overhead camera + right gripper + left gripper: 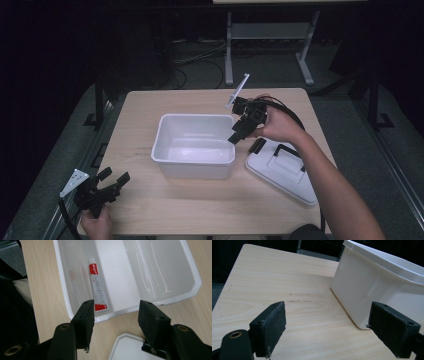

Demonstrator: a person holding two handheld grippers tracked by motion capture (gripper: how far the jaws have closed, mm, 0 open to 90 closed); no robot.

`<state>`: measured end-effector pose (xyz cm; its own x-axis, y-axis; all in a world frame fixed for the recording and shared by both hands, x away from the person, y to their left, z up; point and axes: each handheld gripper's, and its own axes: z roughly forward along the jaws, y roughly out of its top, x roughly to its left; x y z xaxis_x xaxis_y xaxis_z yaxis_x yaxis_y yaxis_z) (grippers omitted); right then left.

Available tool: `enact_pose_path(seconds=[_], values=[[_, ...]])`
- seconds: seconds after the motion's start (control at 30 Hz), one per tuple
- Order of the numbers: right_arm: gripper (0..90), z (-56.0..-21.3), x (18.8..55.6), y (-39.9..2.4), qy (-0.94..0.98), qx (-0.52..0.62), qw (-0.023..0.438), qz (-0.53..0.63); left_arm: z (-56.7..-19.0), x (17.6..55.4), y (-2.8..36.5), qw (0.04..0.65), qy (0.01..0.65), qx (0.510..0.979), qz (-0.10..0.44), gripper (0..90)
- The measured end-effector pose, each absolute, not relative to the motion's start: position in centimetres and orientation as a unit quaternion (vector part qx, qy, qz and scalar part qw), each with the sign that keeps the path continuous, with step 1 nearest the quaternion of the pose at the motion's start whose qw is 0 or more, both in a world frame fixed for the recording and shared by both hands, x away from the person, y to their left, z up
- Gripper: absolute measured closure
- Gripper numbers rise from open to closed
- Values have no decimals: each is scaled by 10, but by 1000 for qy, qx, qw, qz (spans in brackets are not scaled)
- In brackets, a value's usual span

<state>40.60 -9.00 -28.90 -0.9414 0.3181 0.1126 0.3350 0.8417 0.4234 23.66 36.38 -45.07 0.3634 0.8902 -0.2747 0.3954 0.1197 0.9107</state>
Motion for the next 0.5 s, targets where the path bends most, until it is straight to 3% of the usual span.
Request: enact_pose_path(seconds=[0.5], values=[[455, -295, 405, -104, -957, -184, 22, -223, -451, 237, 363, 543, 516, 622, 227, 137]])
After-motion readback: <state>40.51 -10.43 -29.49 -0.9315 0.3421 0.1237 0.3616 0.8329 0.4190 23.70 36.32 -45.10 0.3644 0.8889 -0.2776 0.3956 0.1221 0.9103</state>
